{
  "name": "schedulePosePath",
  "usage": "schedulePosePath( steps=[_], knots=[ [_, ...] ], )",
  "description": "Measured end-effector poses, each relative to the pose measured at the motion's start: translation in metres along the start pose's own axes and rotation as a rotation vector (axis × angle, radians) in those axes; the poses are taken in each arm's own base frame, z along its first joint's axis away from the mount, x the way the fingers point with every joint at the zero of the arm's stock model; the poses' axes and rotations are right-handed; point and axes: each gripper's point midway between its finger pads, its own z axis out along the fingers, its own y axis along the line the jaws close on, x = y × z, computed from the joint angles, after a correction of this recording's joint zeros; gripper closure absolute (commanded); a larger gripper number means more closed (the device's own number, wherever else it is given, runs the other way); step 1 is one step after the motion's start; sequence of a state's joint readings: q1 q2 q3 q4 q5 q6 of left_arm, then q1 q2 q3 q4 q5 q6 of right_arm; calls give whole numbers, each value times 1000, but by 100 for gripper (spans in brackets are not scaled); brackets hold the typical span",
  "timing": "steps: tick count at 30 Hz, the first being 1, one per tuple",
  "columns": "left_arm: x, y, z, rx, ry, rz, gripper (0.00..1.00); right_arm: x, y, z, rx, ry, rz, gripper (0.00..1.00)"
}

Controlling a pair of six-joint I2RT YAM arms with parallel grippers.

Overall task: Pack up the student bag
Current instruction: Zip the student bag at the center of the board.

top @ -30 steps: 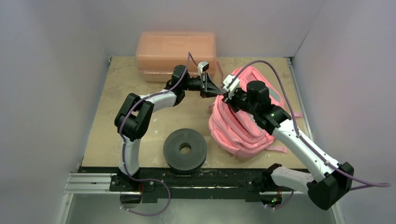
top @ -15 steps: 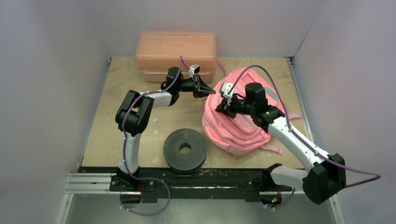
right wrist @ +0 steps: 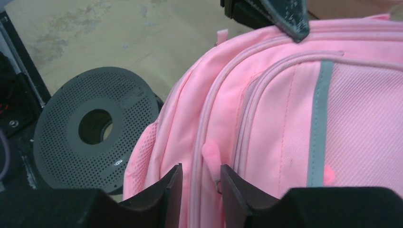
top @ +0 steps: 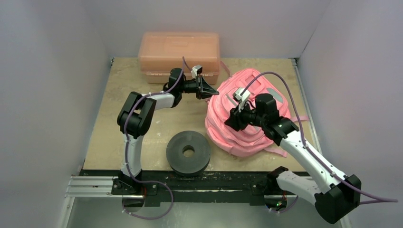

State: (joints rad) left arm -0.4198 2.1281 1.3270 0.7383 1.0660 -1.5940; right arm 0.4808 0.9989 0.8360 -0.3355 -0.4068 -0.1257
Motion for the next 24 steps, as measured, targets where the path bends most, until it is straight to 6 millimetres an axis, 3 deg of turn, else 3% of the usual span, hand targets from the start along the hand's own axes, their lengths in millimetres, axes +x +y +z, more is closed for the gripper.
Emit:
schedulePosePath(
  steps=[4, 5, 9, 13, 20, 24],
  knots=[
    [-12, 1, -4, -4, -47, 0, 100, 9, 12, -7, 4, 40, 154, 26],
    [-15, 1, -6, -4, -60, 0, 100, 9, 15, -11, 11, 37, 194, 24],
    [-24, 2, -11, -4, -92, 2, 100, 0, 20, -27, 70, 37, 423, 24],
    [-26, 2, -12, -5, -99, 8, 100, -17, 23, -26, 114, 41, 704, 23],
    [-24, 1, -9, -1, -99, 13, 100, -9, 24, -28, 225, -50, 1235, 24],
    [-21, 0, -4, 3, -98, 15, 100, -17, 20, -25, 309, -134, 1413, 41]
  ],
)
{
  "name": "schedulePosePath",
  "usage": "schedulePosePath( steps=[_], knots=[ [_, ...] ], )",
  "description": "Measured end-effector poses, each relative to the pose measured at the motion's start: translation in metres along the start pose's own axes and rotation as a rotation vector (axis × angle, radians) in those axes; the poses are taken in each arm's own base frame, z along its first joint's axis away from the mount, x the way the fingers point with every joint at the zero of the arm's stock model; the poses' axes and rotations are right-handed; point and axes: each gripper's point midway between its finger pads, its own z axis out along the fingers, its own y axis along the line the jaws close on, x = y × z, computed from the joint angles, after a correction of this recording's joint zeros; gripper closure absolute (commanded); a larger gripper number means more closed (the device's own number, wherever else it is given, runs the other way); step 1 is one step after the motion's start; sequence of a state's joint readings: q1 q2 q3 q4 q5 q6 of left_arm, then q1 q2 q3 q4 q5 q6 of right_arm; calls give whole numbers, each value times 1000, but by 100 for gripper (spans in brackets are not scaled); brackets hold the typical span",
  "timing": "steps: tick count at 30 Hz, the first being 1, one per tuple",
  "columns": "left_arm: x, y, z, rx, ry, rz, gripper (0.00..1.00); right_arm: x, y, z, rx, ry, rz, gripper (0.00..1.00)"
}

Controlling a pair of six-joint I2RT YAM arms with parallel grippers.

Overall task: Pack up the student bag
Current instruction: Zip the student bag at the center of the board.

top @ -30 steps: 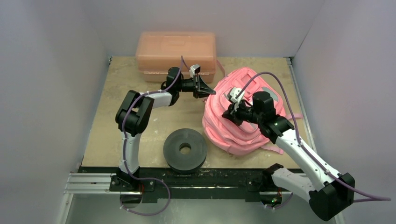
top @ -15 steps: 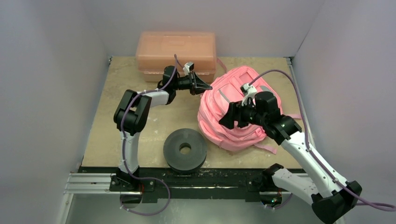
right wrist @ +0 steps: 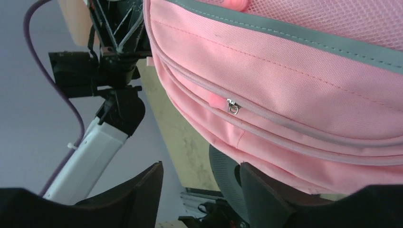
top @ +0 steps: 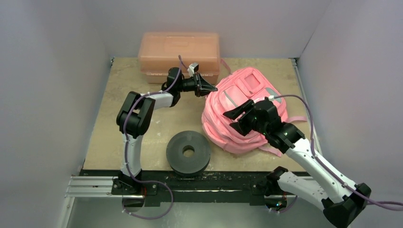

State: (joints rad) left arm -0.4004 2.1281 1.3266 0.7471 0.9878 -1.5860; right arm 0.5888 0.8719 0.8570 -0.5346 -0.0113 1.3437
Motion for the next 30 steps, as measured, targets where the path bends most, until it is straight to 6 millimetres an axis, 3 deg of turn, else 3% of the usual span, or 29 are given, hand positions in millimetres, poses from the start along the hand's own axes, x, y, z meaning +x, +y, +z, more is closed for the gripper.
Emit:
schedulePosePath(
  steps=[2, 10, 17, 19, 30],
  knots=[
    [1, 0, 2, 1, -1, 1, 100, 1, 1, 7, 30, -25, 60, 47],
    [17, -1, 12, -3, -11, 0, 100, -5, -16, 42, 185, -132, 203, 47],
    [24, -3, 17, -3, -26, 2, 100, -13, -25, 48, 234, -210, 229, 47],
    [25, -1, 16, -7, -28, -2, 100, -15, -29, 49, 251, -224, 230, 52],
    [29, -1, 18, -5, -19, 0, 100, -36, -42, 32, 288, -346, 198, 60]
  ],
)
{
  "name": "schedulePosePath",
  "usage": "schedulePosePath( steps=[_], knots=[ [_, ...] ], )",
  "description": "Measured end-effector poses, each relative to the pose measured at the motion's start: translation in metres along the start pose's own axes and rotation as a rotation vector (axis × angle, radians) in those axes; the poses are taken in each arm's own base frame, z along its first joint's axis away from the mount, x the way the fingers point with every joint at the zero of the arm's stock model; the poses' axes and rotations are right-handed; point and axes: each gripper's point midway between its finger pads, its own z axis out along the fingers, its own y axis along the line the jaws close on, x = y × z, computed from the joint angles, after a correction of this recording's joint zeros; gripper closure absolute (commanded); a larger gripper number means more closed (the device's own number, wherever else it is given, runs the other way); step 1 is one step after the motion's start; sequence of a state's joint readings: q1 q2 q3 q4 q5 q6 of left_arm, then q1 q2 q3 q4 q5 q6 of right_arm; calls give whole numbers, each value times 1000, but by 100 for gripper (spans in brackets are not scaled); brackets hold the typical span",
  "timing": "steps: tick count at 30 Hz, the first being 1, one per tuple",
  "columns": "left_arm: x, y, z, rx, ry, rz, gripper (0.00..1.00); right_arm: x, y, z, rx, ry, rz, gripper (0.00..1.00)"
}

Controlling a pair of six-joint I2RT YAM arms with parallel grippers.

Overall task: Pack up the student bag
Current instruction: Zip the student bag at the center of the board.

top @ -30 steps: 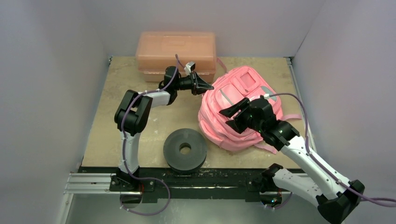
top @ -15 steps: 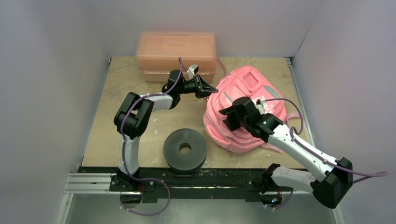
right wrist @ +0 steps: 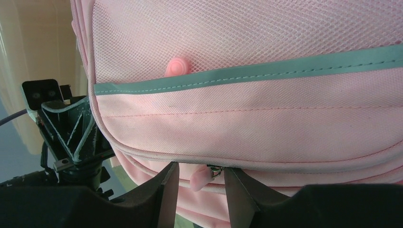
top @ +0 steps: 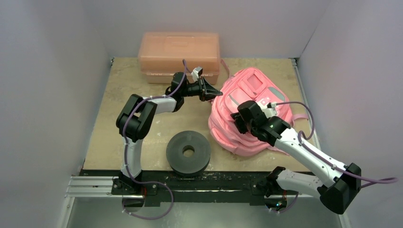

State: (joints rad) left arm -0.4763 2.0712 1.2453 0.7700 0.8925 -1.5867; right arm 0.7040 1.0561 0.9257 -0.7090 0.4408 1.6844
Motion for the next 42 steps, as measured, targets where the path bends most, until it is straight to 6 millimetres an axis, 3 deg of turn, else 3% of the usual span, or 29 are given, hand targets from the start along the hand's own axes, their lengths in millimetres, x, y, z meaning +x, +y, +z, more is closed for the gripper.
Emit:
schedulePosePath(
  steps=[4, 7, 15, 23, 29, 33, 36, 38, 42],
  knots=[
    [0, 0, 0, 0, -2, 0, 100, 2, -1, 5, 17, -11, -28, 68],
    [0, 0, 0, 0, -3, 0, 100, 4, -3, 8, 27, -13, -63, 82],
    [-5, 2, -4, -9, -6, -8, 100, 6, -8, 8, 17, -12, -252, 96],
    [-25, 19, -26, -85, -7, -13, 100, 13, -26, -5, -143, 81, -782, 100],
    [-42, 24, -45, -109, -21, -4, 100, 4, -18, -12, -243, 60, -1192, 100],
    [-44, 25, -48, -119, -20, 2, 100, 14, -21, -10, -336, 147, -1467, 100],
    [-42, 27, -49, -126, -6, 3, 100, 20, -25, -14, -393, 208, -1577, 100],
    [-42, 30, -50, -136, 1, 2, 100, 16, -26, -15, -392, 213, -1643, 100],
    [-42, 34, -52, -156, 6, 0, 100, 3, -39, -6, -384, 225, -1969, 100]
  ],
)
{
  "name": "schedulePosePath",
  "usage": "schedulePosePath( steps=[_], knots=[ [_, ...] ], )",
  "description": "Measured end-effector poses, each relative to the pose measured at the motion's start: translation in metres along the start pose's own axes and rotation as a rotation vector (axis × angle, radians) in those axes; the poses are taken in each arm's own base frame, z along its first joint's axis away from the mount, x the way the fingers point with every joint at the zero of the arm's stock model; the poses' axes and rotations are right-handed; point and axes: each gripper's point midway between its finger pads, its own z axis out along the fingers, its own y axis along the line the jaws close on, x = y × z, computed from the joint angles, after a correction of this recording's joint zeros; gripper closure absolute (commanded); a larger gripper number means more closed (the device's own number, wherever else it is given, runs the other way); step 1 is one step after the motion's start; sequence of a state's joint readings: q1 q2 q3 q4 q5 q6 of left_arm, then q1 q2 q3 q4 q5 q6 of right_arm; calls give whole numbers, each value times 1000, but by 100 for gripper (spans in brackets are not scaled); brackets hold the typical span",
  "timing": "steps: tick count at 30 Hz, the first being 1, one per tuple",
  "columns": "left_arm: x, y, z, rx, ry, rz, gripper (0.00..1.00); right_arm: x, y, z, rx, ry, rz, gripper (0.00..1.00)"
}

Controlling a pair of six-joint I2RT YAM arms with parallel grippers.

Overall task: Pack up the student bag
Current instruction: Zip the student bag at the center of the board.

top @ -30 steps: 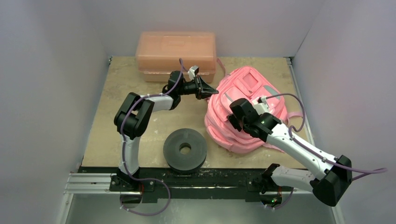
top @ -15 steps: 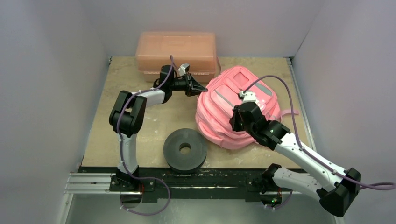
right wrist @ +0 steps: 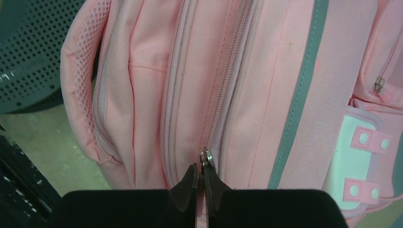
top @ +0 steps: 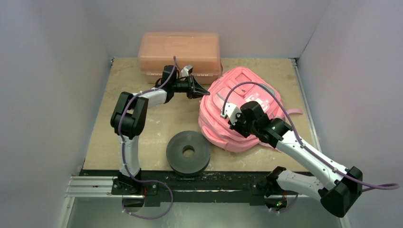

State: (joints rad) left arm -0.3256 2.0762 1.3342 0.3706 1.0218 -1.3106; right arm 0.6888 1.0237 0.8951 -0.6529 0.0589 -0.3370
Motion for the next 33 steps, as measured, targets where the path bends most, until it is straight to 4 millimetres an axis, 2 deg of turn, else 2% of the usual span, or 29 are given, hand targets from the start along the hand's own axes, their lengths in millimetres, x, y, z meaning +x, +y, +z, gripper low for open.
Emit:
schedulePosePath(
  steps=[4, 9, 13, 15, 18, 22, 30, 31, 33],
  knots=[
    [4, 3, -1, -11, 28, 0, 100, 21, -6, 6, -44, 45, -175, 100],
    [2, 12, -3, -22, 32, -10, 100, 63, -15, 1, -35, 129, -289, 100],
    [-1, 15, -6, -23, 31, -18, 100, 53, -10, -7, -67, 45, -357, 100],
    [-2, 14, -7, -21, 32, -19, 100, 51, -14, -9, -31, 23, -359, 100],
    [-2, 15, -7, -21, 34, -16, 100, 73, -26, 0, 46, 109, -345, 100],
    [0, 18, -8, -29, 39, -13, 100, 89, -44, 11, 105, 210, -286, 100],
    [-1, 21, -7, -41, 33, -11, 100, 88, -80, 12, 278, 260, -94, 100],
    [-1, 21, -7, -41, 30, -11, 100, 86, -83, 13, 291, 265, -65, 93],
    [-3, 21, -7, -44, 21, -9, 100, 84, -85, 14, 295, 274, -19, 59]
  ],
)
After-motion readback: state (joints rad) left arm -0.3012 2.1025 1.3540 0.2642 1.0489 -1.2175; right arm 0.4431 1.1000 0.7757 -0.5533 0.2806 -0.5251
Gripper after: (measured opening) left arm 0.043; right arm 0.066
